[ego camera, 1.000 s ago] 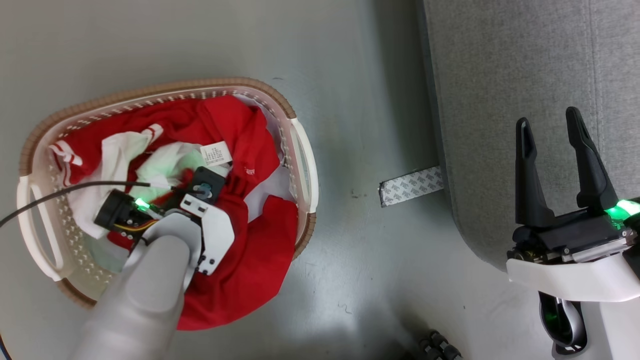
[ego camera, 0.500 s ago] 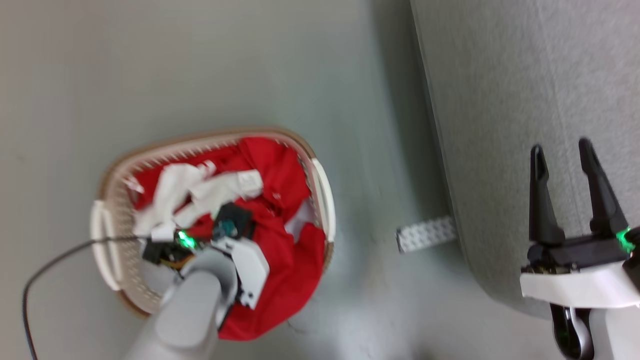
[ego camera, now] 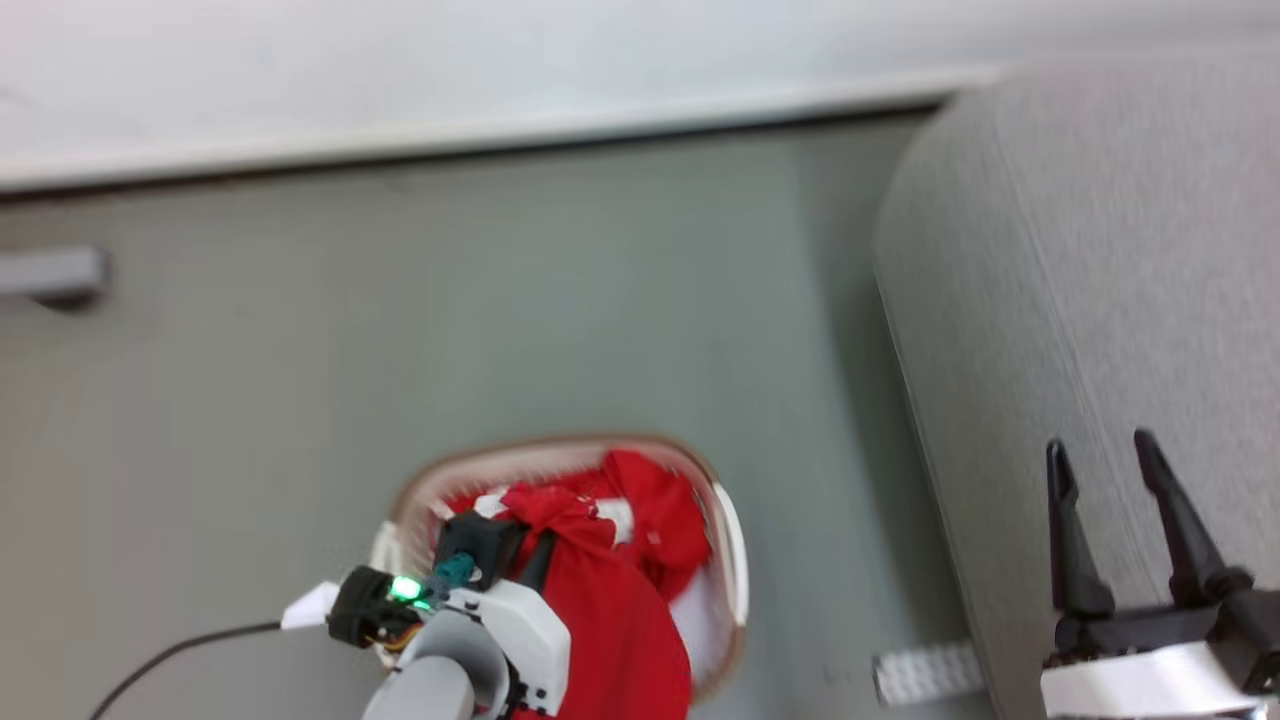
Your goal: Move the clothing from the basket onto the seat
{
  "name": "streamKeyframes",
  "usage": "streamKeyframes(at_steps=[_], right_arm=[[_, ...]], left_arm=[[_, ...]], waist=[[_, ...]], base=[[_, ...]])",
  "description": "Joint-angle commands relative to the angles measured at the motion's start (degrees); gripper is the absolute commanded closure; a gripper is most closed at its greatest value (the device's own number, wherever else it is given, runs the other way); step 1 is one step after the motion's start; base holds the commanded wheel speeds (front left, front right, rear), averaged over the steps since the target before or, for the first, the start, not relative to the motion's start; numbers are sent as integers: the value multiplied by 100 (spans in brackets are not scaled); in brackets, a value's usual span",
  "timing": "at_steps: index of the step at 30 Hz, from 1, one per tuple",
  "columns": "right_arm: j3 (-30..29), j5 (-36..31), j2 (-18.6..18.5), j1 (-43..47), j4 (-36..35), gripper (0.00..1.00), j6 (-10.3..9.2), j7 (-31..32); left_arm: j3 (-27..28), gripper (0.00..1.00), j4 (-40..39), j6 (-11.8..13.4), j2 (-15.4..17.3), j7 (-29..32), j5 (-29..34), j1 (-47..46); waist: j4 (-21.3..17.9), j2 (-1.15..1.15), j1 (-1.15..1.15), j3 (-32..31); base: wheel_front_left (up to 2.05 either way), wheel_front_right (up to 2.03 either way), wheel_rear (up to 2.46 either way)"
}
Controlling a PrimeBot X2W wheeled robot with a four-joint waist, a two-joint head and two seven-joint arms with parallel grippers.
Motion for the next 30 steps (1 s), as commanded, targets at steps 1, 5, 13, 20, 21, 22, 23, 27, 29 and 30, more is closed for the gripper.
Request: streamKeyframes(at_steps=[1, 5, 13, 20, 21, 22, 23, 27, 29, 30], right_arm=[[-11, -82, -11, 141, 21, 0, -12, 3], [0, -115, -12, 331, 64, 0, -12, 3], [147, 30, -11, 628, 19, 0, -12, 4], [762, 253, -10, 723, -81, 0, -12, 4], [930, 275, -54, 727, -36, 0, -12, 4], [1105, 353, -124, 702, -15, 0, -13, 3], [1313, 438, -207, 661, 8, 0, -12, 4], [2061, 726, -592, 375, 72, 0, -12, 3], [2373, 786, -772, 217, 84, 0, -12, 4], [2532, 835, -843, 133, 108, 0, -12, 4]], left_arm=[[-18, 100, -144, 46, 4, 28, -98, 163], [-94, 100, -644, 147, 2, 148, -283, 358], [-93, 100, -1721, 286, 133, 539, -409, 705], [-91, 100, -2683, 325, 302, 903, -460, 856], [-103, 100, -2816, 322, 330, 952, -454, 871], [-117, 100, -2936, 318, 346, 1011, -460, 889], [-131, 100, -3052, 309, 360, 1056, -468, 907], [-202, 100, -3470, 292, 387, 1237, -492, 950], [-281, 100, -3600, 261, 377, 1314, -484, 934], [-319, 100, -3646, 241, 361, 1347, -488, 922]], waist=[[482, 0, 2, -762], [634, 0, 2, -1154], [765, 0, 2, -1660], [773, 0, 2, -1798], [770, 0, 2, -1813], [765, 0, 2, -1827], [758, 0, 2, -1841], [724, 0, 2, -1883], [714, 0, 2, -1896], [710, 0, 2, -1901]], base=[[0, 0, 0], [0, 0, 0], [0, 0, 0], [0, 0, 0], [0, 0, 0], [0, 0, 0], [0, 0, 0], [0, 0, 0], [0, 0, 0], [0, 0, 0]])
